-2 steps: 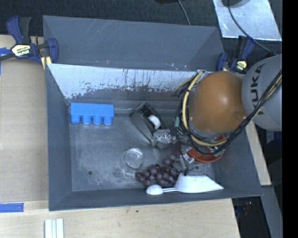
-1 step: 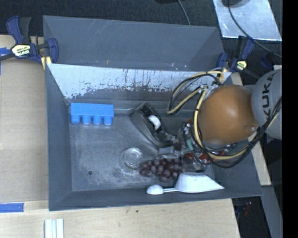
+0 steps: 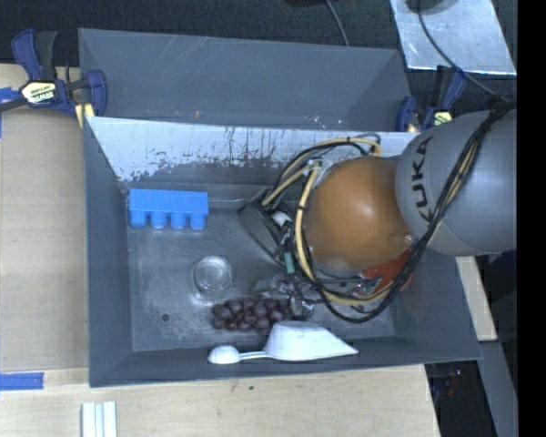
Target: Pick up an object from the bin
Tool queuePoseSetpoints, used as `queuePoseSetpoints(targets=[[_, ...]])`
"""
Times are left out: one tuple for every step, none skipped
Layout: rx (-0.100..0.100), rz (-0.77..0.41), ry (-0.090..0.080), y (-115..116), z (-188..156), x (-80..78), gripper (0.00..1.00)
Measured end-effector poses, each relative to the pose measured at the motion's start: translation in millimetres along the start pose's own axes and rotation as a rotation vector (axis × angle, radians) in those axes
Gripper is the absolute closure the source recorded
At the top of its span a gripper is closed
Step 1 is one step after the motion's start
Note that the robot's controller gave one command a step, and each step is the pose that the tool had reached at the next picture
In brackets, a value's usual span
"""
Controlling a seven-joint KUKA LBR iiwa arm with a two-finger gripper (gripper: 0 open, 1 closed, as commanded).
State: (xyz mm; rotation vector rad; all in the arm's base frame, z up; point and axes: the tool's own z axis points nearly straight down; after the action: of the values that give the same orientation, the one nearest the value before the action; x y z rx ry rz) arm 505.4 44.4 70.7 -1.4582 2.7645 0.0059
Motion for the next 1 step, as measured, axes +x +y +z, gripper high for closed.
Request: queuePoseSetpoints(targets=[[0.000, 0.001, 0.000, 0.0, -0.3, 0.1, 1.00]])
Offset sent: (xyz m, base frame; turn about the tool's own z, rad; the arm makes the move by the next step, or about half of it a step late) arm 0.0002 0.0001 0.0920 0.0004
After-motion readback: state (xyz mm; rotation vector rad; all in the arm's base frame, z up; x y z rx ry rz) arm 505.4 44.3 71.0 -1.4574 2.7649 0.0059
